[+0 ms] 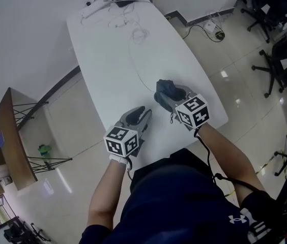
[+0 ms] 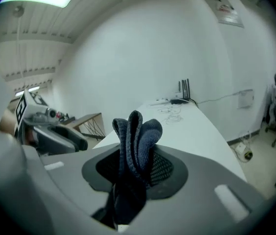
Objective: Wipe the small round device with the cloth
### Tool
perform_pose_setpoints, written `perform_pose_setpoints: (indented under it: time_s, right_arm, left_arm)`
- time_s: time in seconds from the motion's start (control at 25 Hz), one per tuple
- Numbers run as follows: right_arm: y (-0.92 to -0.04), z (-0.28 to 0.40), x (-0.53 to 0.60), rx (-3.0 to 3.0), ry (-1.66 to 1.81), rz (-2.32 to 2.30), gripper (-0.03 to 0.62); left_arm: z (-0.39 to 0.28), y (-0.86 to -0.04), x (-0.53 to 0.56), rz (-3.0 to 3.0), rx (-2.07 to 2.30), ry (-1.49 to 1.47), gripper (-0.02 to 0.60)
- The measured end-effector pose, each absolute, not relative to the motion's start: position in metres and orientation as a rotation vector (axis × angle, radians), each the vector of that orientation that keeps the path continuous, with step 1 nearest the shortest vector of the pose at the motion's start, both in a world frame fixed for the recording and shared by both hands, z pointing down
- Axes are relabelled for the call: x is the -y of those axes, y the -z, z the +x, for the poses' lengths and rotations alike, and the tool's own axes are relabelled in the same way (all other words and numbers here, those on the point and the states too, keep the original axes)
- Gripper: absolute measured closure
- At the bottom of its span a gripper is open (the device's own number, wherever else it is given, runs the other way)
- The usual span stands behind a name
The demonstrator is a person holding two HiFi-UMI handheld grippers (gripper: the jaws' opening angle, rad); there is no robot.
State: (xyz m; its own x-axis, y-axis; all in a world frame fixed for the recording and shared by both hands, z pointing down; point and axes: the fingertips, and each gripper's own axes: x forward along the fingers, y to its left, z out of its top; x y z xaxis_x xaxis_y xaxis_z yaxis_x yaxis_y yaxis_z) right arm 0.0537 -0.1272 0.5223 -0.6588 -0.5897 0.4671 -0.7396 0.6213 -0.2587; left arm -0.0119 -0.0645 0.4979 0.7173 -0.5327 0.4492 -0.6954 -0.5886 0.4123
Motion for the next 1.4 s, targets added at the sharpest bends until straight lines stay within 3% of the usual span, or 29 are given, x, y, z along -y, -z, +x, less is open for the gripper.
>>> perform_pose_setpoints:
  time_s: [0.2,0.36,0.68,0.92,1.12,1.28,1.4]
  right_arm:
    - [-0.565,0.095,0.144,2.412,-1.121,1.060,0.477]
    - [-0.611,0.110,0.138,2.338,-1.275,1.012,0.477]
    - [-0.641,0.103,0.126,2.264,-1.206,1.032,0.477]
    - [-0.575,0.127,0.141,2.407,-1.112,1.123,0.476]
    - [-0.499,0.069,0.130,2.620,-0.989,0.736,0.476]
    - [-0.523,0.042,0.127,2.455,-0.759,0.549,0.477]
    - [-0.532,0.043,0.143,2.384,-0.778,0.524,0.477]
  left_arm:
    - [0.009,-0.512,0.074,2.389,0.929,-0.552,0.440]
    - [0.028,-0.525,0.085,2.415,0.948,-0.707,0.428]
    - [0.040,-0.531,0.092,2.408,0.954,-0.722,0.428]
    - [0.040,-0.533,0.091,2.419,0.956,-0.697,0.430]
    - [0.035,-0.541,0.087,2.404,0.962,-0.641,0.430]
    - [0.026,-0.546,0.077,2.388,0.986,-0.618,0.430]
    - [0.014,-0.545,0.069,2.368,1.001,-0.607,0.433]
